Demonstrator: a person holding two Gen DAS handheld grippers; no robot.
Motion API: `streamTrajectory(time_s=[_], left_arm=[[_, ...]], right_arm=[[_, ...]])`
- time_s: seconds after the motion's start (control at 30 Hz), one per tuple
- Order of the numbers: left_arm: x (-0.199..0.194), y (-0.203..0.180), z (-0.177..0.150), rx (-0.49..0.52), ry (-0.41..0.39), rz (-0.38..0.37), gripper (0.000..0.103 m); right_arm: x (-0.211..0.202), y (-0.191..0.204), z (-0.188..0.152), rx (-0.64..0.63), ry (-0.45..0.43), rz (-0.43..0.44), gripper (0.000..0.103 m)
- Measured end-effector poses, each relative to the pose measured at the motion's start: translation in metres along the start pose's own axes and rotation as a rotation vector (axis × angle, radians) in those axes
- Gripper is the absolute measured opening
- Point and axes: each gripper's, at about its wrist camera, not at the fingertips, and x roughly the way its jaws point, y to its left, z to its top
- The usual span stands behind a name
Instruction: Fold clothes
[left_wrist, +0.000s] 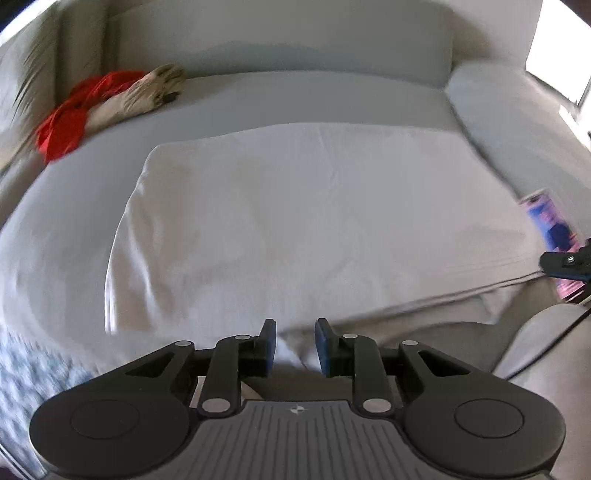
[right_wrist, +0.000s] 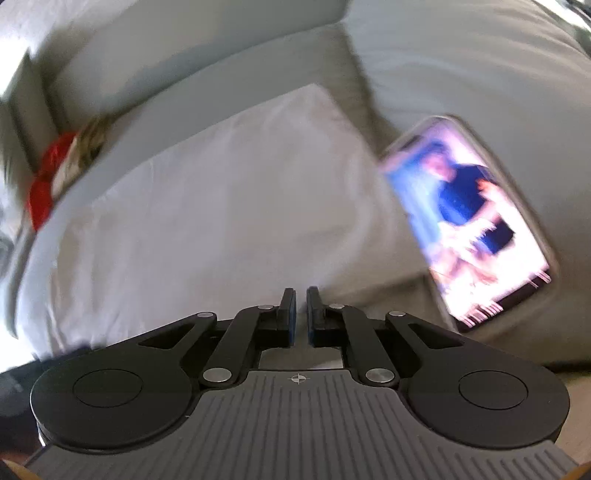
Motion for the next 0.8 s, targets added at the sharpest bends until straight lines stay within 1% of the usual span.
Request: streamTrajectory(time_s=[0.03,0.07,0.1,0.17,0.23,0.27,0.43,0.5,0.57,0.7,0.8], left_arm=[[-0.008,0.000,-0.005,-0.012,-0.021,0.000,0.032],[-0.016,0.000,-0.010,-0.012,-0.043,0.008,0.035],[-0.023,0.000,-0.014,-0.003,-0.064,0.020,0.035],[-0.039,-0.002,-0.022,0.006,-0.098,0.036,0.036],[-0.045,-0.005,-0.023,-0.006,-0.121,0.043,0.037],[-0.048,-0.007,-0.024,-0.012,-0.131,0.045,0.037],[-0.063,-0.015,-0.030,0.007,-0.165,0.067,0.041],[-0.066,-0.016,-0.032,0.010,-0.184,0.067,0.044],[-0.066,-0.015,-0.033,0.000,-0.192,0.063,0.045],[-0.055,-0.014,-0.030,-0.015,-0.181,0.041,0.045],[-0.037,-0.012,-0.015,-0.034,-0.155,0.002,0.045]], right_arm=[[-0.014,-0.009,-0.002,0.034,-0.035,0.031,0.015],[-0.027,-0.018,-0.002,0.069,-0.073,0.065,0.020],[-0.040,-0.029,-0.004,0.114,-0.117,0.098,0.031],[-0.066,-0.046,-0.011,0.187,-0.201,0.134,0.044],[-0.080,-0.060,-0.014,0.214,-0.254,0.133,0.045],[-0.083,-0.065,-0.016,0.232,-0.261,0.143,0.045],[-0.096,-0.092,-0.020,0.346,-0.268,0.257,0.047],[-0.098,-0.093,-0.021,0.357,-0.283,0.290,0.050],[-0.091,-0.088,-0.022,0.361,-0.286,0.316,0.051],[-0.064,-0.077,-0.035,0.356,-0.214,0.333,0.051],[-0.042,-0.066,-0.038,0.342,-0.174,0.322,0.052]])
